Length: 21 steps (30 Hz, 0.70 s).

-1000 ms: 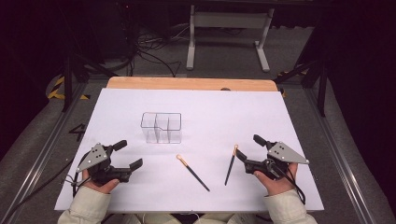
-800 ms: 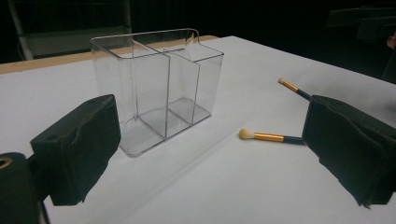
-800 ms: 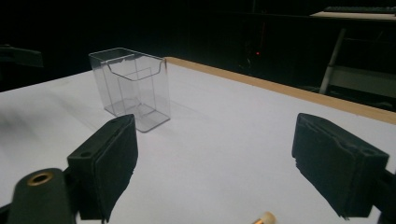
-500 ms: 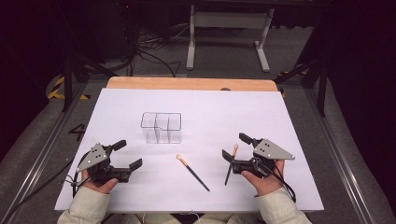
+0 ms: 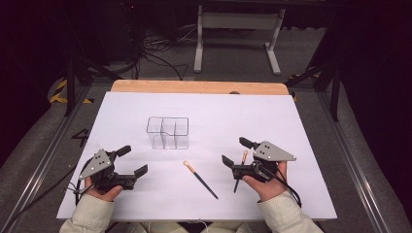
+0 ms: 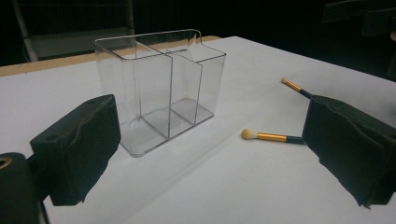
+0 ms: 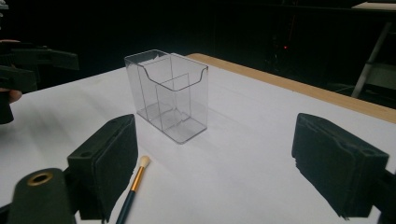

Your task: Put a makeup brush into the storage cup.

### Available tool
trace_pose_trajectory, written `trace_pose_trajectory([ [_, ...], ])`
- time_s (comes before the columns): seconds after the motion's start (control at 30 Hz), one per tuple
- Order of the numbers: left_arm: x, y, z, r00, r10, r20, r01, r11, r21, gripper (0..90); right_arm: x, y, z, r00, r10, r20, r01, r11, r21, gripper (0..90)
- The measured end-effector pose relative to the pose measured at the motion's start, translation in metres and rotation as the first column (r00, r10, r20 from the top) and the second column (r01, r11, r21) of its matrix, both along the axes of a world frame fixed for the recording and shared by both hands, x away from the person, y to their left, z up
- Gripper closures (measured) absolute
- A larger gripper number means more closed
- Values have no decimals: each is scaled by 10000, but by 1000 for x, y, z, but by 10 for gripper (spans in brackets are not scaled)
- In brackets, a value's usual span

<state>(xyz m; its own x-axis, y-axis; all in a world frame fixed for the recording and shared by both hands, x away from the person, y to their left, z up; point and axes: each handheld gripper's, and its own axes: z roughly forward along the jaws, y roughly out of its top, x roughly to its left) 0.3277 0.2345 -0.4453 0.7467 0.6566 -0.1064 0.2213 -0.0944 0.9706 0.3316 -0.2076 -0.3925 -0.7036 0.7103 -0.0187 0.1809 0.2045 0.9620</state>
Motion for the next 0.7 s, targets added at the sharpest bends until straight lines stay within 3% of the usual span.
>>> trace_pose_trajectory([
  [0.4, 0, -1, -1, 10000, -40, 33, 40, 9998, 181, 60, 7, 18, 14, 9944, 480, -940, -592, 9911, -1195, 231],
  [0.6, 0, -1, -1, 10000, -65, -38, 66, 9997, 219, 60, 14, 29, 20, 9842, 544, -1684, -924, 9696, -2267, 228],
  [0.7, 0, -1, -1, 10000, -45, -3, 45, 9997, 232, 60, 17, 33, 21, 9800, 576, -1904, -1061, 9610, -2553, 228],
])
